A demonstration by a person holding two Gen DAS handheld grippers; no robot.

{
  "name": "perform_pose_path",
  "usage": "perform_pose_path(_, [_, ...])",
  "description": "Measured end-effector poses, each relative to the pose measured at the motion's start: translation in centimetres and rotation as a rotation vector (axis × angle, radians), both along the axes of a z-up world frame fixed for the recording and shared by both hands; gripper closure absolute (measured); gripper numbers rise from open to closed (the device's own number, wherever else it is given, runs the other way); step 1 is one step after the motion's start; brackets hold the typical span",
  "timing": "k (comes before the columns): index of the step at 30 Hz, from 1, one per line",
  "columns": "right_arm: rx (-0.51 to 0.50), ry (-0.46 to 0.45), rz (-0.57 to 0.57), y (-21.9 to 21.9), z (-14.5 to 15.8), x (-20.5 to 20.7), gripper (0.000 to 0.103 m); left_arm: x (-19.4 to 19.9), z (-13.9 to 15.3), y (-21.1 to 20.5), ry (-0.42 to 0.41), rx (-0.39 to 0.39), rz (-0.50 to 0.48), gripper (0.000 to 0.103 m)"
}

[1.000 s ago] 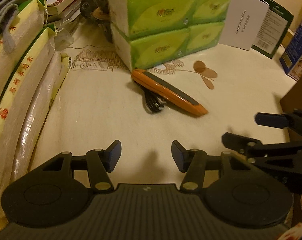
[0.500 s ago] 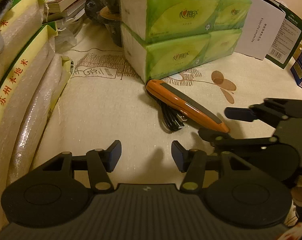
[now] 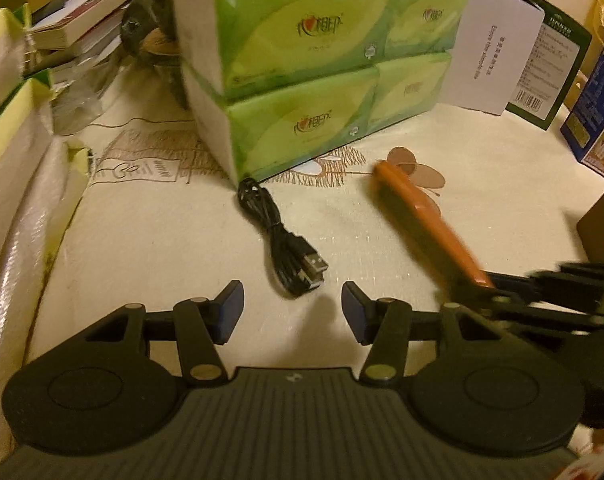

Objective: Organize rigid objects
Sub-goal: 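Grasp the black cable with the left tool while the right tool grasps the orange knife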

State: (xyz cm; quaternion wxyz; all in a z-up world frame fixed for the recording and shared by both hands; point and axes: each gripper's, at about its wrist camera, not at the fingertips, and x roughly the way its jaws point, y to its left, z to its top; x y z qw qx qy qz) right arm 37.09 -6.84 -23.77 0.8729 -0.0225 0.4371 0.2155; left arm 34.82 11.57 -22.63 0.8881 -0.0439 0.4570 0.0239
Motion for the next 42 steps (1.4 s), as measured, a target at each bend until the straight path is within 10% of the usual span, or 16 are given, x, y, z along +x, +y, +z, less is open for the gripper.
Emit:
perform_pose_path(9, [0.084,0.085,-0.219,-4.7,-0.3,1.9,0.091,2.6,-1.2,0.1,0.004,0.003,0.048,0.054])
perform_pose_path(18, [0.044,0.075,-0.140,-5.3,-0.1,0.8,0.091,2.1,-1.3,-0.4,0.001,0.026,0.014,0.077])
perform_pose_path(42, [0.003,0.252,-0.110,-8.4,1.6,-14.3,0.087,-15.1,0.2,-6.8,0.197,-0.058,-0.122,0.074])
